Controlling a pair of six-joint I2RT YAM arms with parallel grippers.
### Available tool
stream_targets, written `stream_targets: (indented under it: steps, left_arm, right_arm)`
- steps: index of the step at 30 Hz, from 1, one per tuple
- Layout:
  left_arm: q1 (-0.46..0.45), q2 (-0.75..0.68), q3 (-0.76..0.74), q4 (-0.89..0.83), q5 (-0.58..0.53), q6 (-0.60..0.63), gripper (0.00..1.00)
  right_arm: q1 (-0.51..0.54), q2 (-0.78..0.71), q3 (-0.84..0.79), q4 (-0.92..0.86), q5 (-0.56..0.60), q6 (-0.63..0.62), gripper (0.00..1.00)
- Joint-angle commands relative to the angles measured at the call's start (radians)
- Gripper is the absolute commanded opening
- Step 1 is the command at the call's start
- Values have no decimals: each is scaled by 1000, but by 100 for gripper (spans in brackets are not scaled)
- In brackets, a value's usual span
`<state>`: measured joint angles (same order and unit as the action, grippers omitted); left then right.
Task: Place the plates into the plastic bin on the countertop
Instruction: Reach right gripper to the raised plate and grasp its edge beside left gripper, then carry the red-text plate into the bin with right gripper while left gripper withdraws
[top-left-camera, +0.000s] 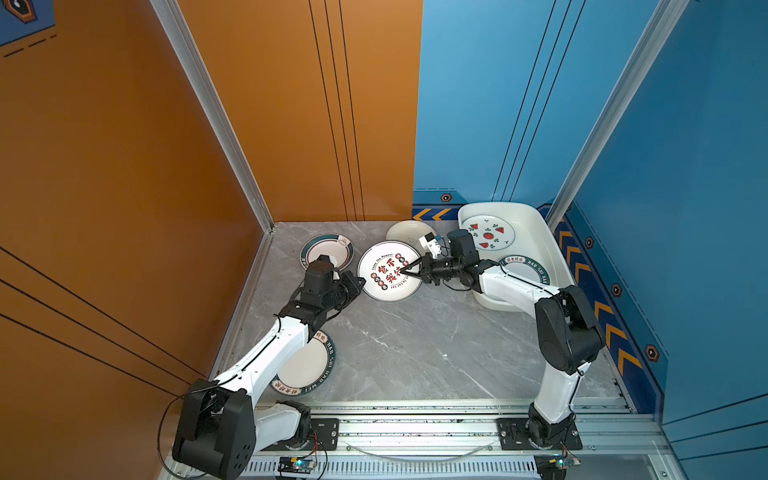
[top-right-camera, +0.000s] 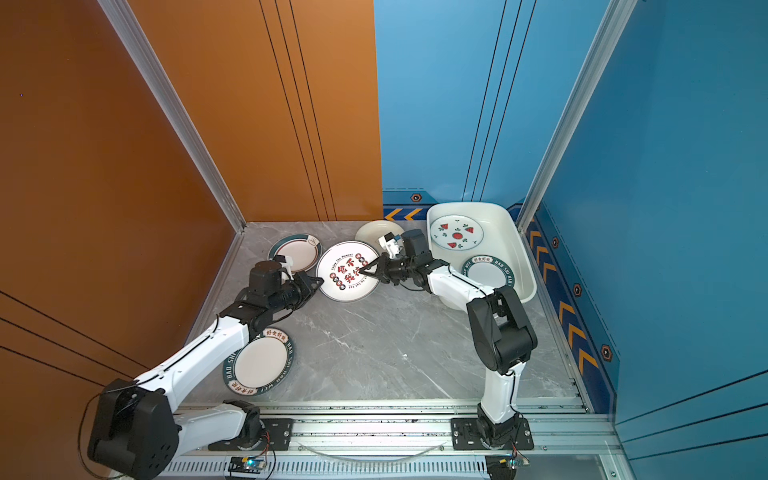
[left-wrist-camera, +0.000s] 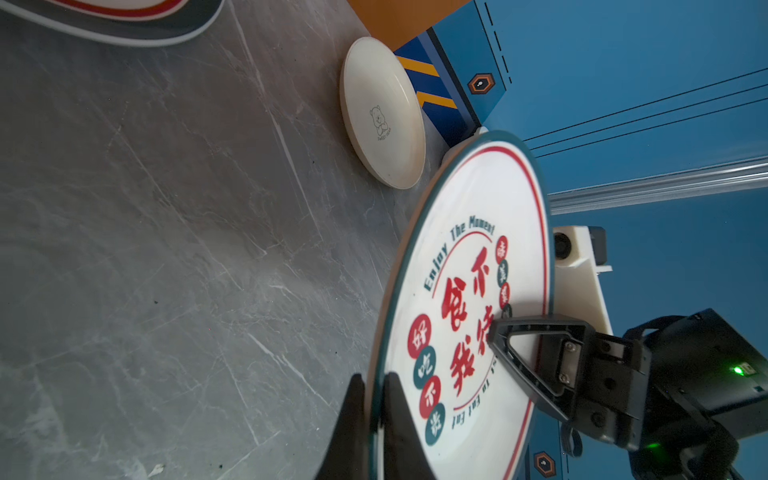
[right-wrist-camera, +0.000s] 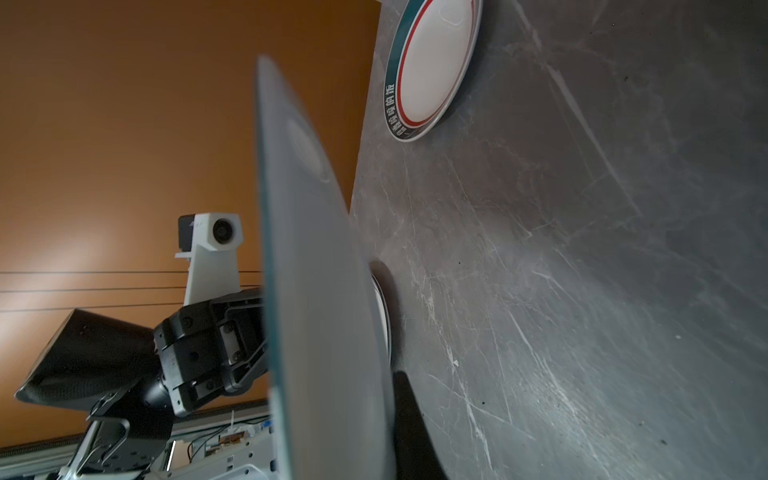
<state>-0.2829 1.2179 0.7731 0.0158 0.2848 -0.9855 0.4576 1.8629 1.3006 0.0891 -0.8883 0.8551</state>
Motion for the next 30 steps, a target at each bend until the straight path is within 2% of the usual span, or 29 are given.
stream_targets:
  steps: [1, 3, 6, 9, 12, 15, 20, 24, 30]
  left_arm:
    - [-35, 12, 51, 36, 36, 51, 5]
    - [-36, 21, 61, 23, 29, 63, 16]
    - [-40, 51, 86, 11, 9, 96, 45]
    - [-43, 122, 136, 3, 5, 140, 69]
    - [-45, 219, 207, -3, 14, 180, 83]
    - [-44, 333, 314, -22, 17, 210, 92]
    - [-35, 534, 499, -89, 12, 258, 98]
    - [-25, 688, 640, -113, 23, 269, 98]
    - [-14, 856, 796, -125, 28, 258, 98]
  right_arm:
    - [33, -22, 24, 15, -3, -22, 0]
    - [19, -27, 35, 0, 4, -20, 0]
    - [-27, -43, 64, -50, 38, -43, 0]
    - [-111, -57, 147, -228, 139, -125, 0]
    - [-231, -70, 213, -321, 257, -155, 0]
    - [-349, -63, 277, -383, 358, -166, 0]
    - [-503, 29, 416, -474, 488, -168, 0]
    - [-569, 173, 588, -531, 526, -156, 0]
    - [-608, 367, 803, -581, 556, -101, 0]
